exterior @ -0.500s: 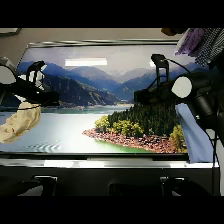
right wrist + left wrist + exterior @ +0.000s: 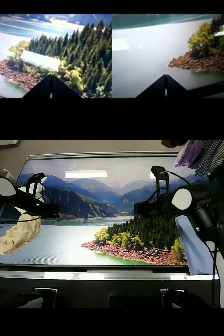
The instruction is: Fold the clothes and pants, and hang the long-sleeved shirts on hangers.
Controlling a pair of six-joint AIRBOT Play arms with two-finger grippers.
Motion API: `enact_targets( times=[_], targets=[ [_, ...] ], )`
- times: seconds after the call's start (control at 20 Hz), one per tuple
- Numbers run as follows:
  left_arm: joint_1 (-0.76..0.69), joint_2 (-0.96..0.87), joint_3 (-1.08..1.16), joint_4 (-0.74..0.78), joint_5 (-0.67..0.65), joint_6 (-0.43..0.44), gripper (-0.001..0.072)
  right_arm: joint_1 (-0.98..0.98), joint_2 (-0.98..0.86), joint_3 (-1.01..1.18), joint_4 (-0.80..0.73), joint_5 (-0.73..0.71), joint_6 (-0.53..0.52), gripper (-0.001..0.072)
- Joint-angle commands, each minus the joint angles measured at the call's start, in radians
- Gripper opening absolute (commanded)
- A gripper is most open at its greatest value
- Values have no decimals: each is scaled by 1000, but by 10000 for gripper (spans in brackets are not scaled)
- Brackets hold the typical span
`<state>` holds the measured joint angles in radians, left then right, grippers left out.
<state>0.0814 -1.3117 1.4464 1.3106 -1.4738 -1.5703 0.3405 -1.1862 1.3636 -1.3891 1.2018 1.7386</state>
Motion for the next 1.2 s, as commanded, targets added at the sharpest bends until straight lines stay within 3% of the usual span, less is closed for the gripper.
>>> enact_targets(
  times=[0.0, 0.45, 0.5, 0.55, 0.6, 0.7, 0.8, 1.05, 1.1, 1.15],
  targets=[
    [0, -1, 0, 0, 0, 0, 25, 1, 0, 1, 0, 0, 0, 29],
    [-3, -5, 0, -13, 1, 0, 33, 1, 0, 1, 0, 0, 1, 29],
    [-2, -8, 0, 15, 16, 0, 170, 1, 0, 1, 1, -1, 1, 29],
    [-1, -13, 0, 87, 10, -23, 584, 1, 0, 1, 1, 0, 1, 29],
    [0, -19, 0, 196, -10, -62, 719, 1, 0, 1, 2, -6, 1, 29],
    [46, -18, -47, 411, 22, -175, 718, 1, 0, 1, 2, -34, 1, 29],
    [159, -18, -138, 414, 122, -241, 718, 1, 0, 1, 12, -35, 5, 29],
    [431, -21, -265, 415, 297, -294, 718, 1, 0, 1, 25, -31, 5, 35],
    [476, -22, -278, 415, 339, -304, 718, 1, 0, 1, 27, -31, 5, 47],
    [515, -22, -293, 415, 380, -319, 718, 1, 0, 1, 27, -31, 5, 125]
  ],
)
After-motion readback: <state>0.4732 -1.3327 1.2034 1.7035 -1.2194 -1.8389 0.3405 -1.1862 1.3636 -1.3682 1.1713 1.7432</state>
